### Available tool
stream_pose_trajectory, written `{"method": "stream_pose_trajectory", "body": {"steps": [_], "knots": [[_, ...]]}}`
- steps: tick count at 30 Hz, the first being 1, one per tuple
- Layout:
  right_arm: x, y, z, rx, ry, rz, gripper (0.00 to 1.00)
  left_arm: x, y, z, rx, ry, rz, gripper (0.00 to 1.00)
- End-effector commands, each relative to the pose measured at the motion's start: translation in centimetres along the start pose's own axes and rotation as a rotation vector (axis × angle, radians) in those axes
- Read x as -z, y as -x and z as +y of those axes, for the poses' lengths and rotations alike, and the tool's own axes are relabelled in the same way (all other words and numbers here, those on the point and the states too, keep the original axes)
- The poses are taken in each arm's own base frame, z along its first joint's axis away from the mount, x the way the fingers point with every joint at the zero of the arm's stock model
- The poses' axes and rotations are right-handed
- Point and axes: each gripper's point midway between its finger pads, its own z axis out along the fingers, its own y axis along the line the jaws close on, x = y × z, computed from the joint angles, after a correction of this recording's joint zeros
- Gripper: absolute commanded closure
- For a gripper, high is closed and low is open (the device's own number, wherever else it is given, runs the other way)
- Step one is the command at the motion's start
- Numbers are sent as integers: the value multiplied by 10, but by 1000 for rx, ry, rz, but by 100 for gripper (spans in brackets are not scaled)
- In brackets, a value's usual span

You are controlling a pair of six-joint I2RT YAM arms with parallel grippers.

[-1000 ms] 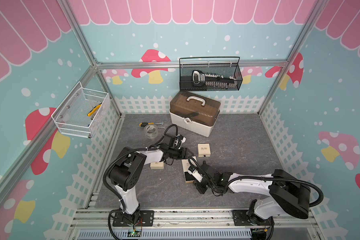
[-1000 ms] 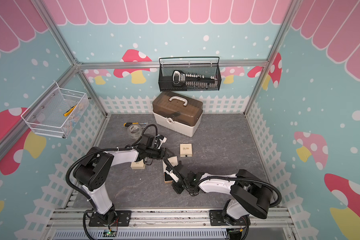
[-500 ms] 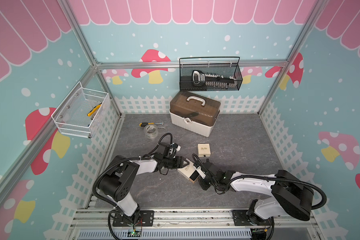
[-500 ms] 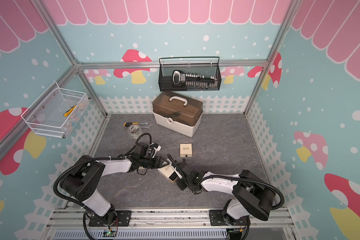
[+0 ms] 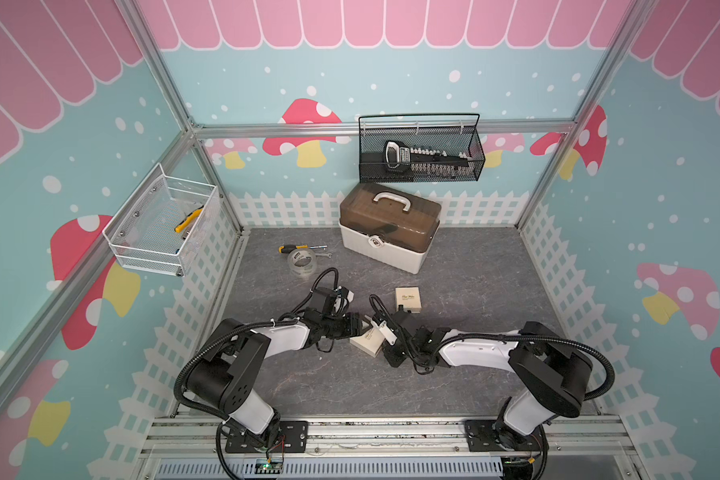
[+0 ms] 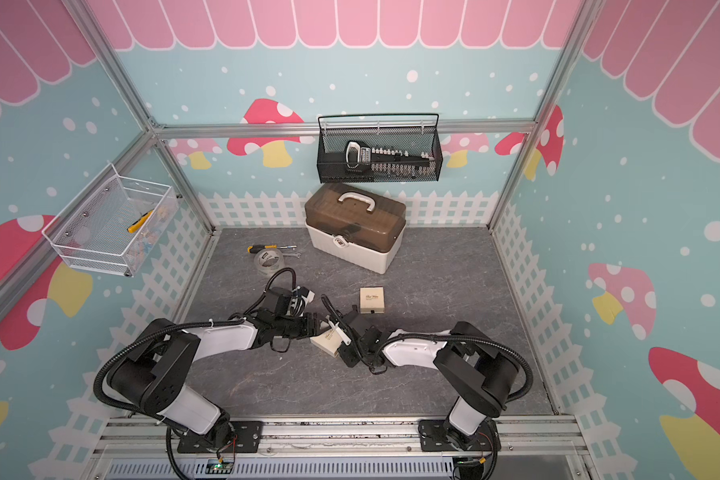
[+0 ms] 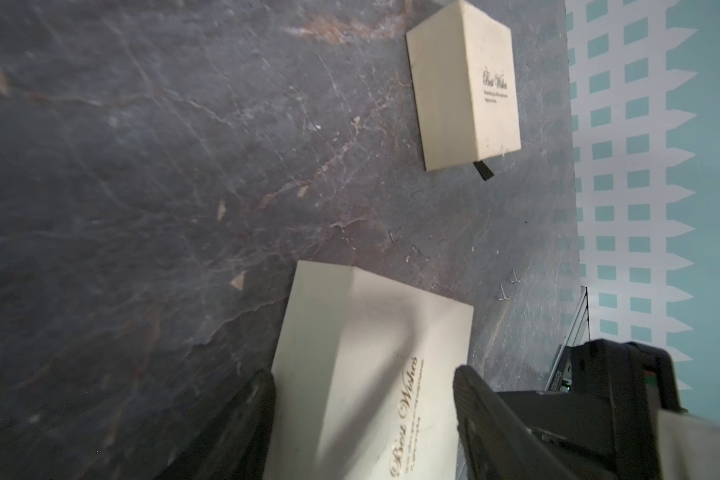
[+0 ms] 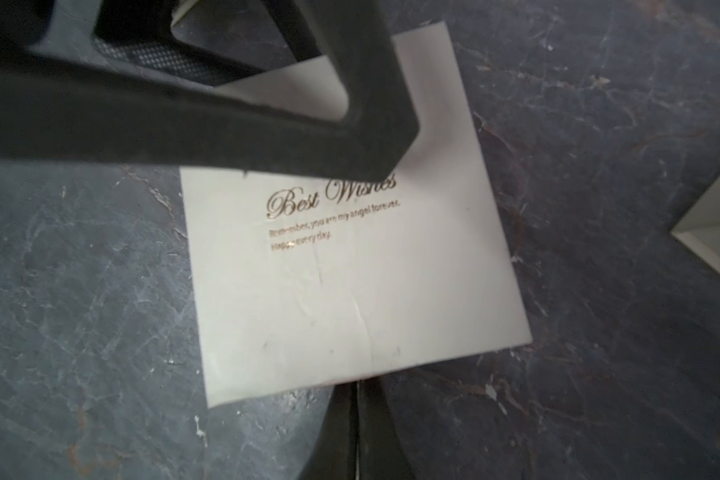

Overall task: Place the earrings into the drawer-style jewelry box
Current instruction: Close the drawer of the jewelry box, then move the jewelry box to the center of the board.

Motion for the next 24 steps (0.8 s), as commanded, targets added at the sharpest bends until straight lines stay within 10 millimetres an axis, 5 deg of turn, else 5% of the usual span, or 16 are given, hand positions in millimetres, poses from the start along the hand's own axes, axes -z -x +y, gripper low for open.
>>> {"method": "stream_pose_trajectory", "body": {"steps": [1, 11, 14, 17, 24], "knots": [[-7, 38, 3, 26, 20, -94, 97, 5, 32, 0, 22, 5, -68, 32], [-38, 106, -10, 12, 59, -208, 95, 10, 106, 31, 96, 46, -180, 32], [-51, 109, -12, 27, 64, -193, 95, 14, 118, 48, 118, 115, -205, 32], [-42, 108, -18, 25, 33, -205, 92, 24, 127, 56, 114, 177, -230, 30], [20, 100, -52, -100, -127, -253, 40, 58, 141, 40, 58, 248, -325, 22]]}}
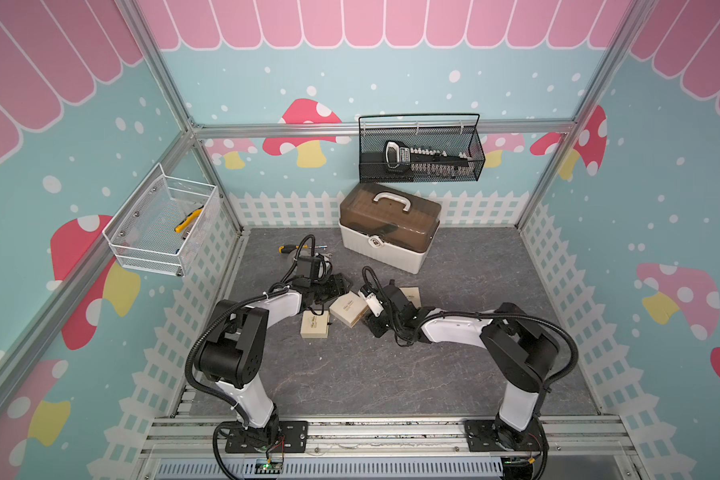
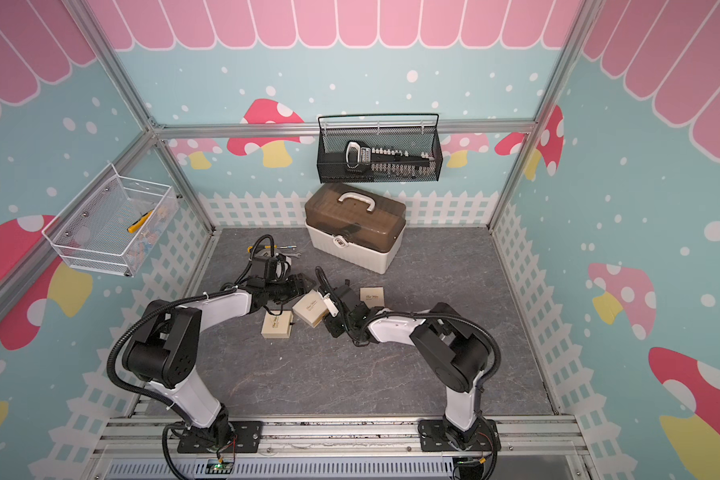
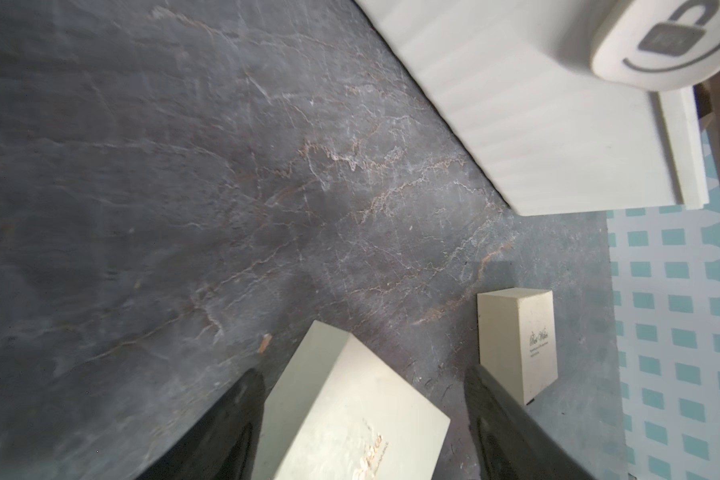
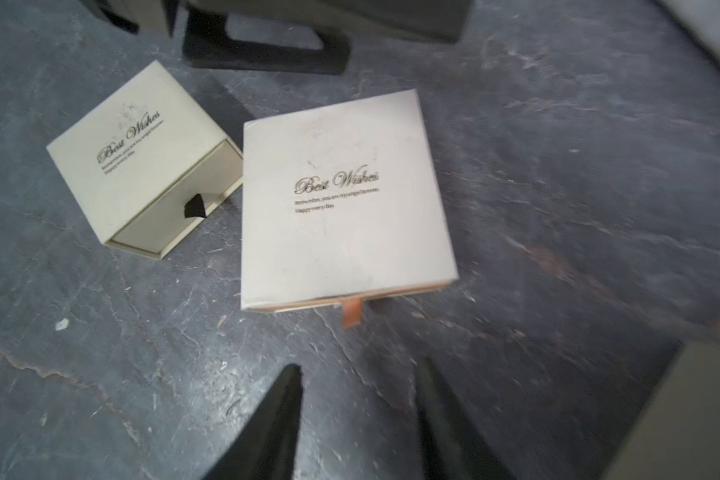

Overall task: Place the earrings into the drawer-style jewelry box
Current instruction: Move the jewelry box to the center of the board.

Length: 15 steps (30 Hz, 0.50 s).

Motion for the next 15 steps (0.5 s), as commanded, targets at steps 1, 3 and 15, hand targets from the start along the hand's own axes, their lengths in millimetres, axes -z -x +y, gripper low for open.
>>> {"method": "stream_pose_trajectory", "body": {"steps": [1, 3, 15], "knots": [[36, 12, -28, -81, -129, -58, 31, 27, 15, -12, -54, 35, -84, 21], [52, 15, -39, -143, -171, -93, 17, 38, 9, -21, -83, 51, -115, 21], [80, -4, -125, -444, -306, -34, 10, 68, -82, -98, -222, -66, -133, 22]]}}
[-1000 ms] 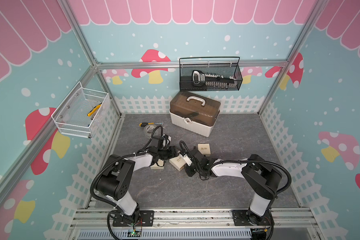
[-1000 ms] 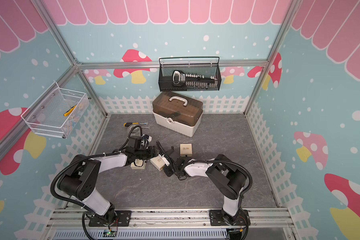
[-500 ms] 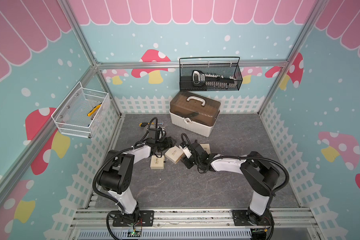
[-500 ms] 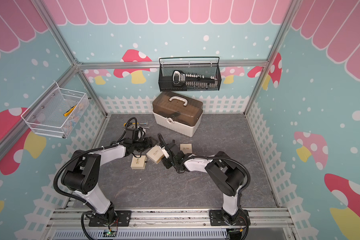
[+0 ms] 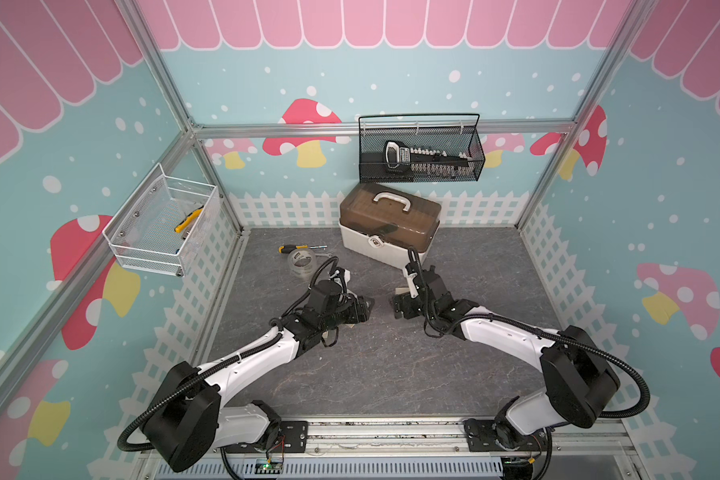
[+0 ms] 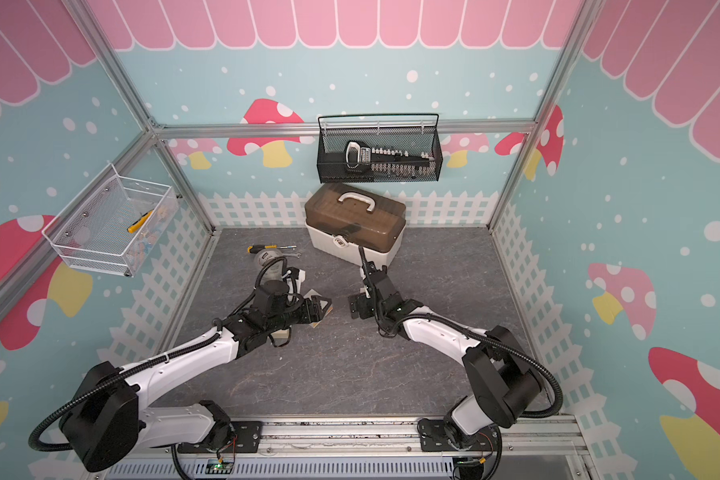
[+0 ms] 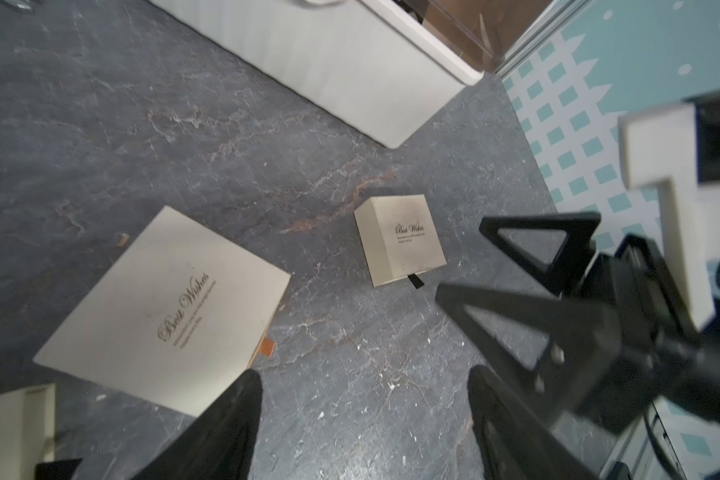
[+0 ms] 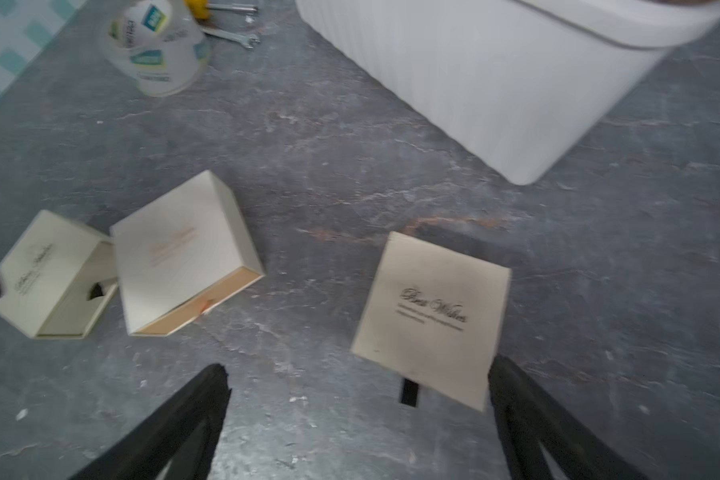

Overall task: Place the earrings into the drawer-style jewelry box
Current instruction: Move the jewelry box to the center of the board.

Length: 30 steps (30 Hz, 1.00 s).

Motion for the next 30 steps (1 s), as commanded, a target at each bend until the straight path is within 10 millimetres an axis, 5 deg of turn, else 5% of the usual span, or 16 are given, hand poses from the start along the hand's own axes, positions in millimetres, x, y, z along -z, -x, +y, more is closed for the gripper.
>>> {"method": "stream_pose_trajectory", "body": {"steps": [1, 4, 13, 30], "knots": [[-4, 0, -24, -118, -42, 31, 13, -1, -1, -2, 25, 12, -28, 22], [-17, 3, -37, -198, -28, 56, 18, -5, -1, -8, 47, -23, -25, 22], [-65, 11, -48, -253, -25, 89, 0, -9, 7, 8, 168, -84, 8, 22], [-80, 3, -35, -120, -178, 167, 1, 16, 8, 46, 178, -8, -18, 23]]}}
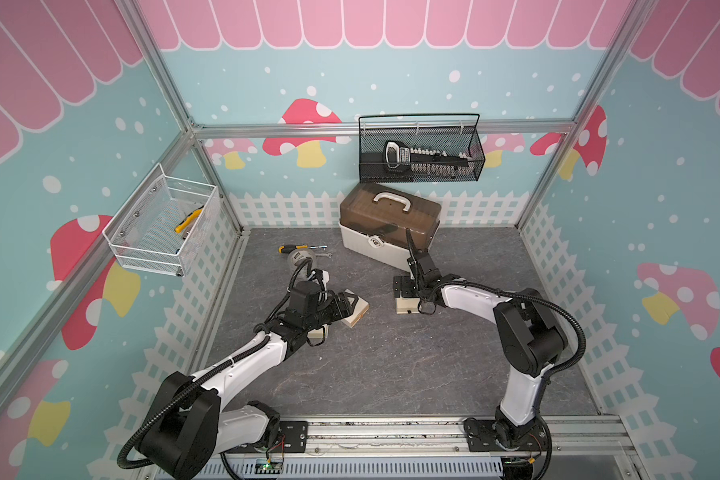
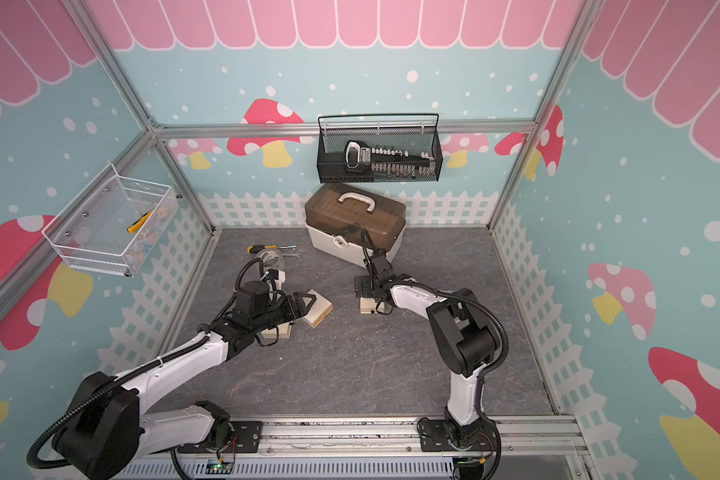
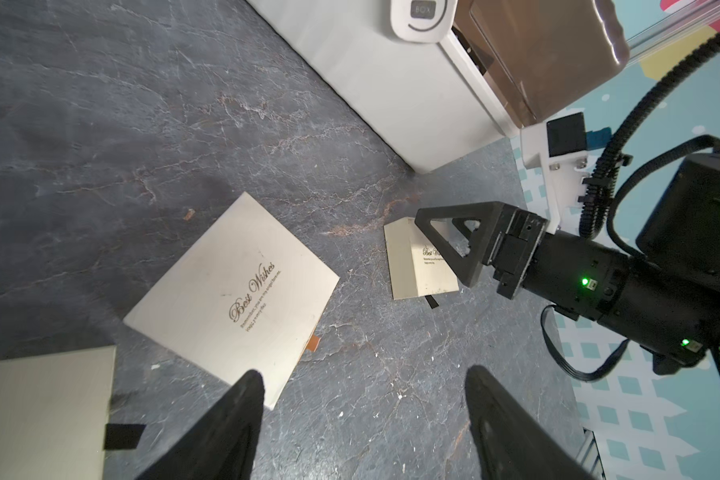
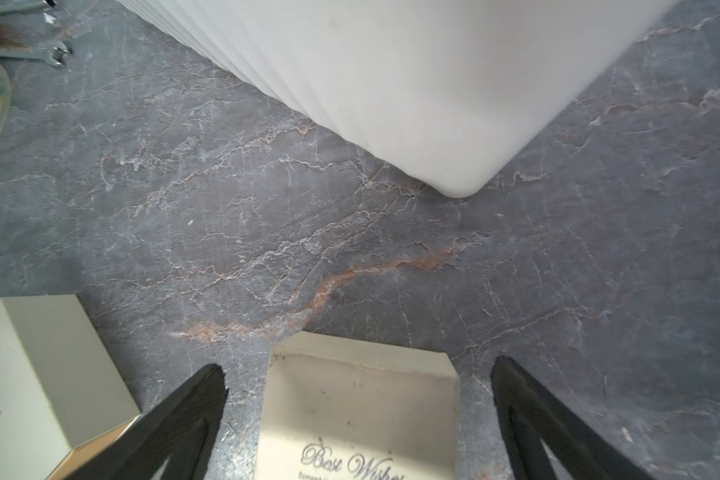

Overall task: Place the earrings into the drawer-style jewelry box
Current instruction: Move the jewelry box to the center of the board.

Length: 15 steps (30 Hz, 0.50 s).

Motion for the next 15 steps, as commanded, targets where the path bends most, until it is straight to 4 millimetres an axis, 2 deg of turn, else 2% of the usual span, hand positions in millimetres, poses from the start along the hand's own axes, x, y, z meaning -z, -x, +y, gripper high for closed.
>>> {"method": "stream_pose_trajectory", "body": {"steps": [1, 2, 15], "knots": [[1, -3, 0, 35, -58, 20, 0, 4, -6, 4, -18, 9, 18, 23], [-9, -13, -3, 44, -78, 53, 1, 5, -5, 4, -18, 9, 15, 23], [-22, -31, -3, 52, -111, 134, 0, 12, -4, 5, -33, 11, -6, 23]]}}
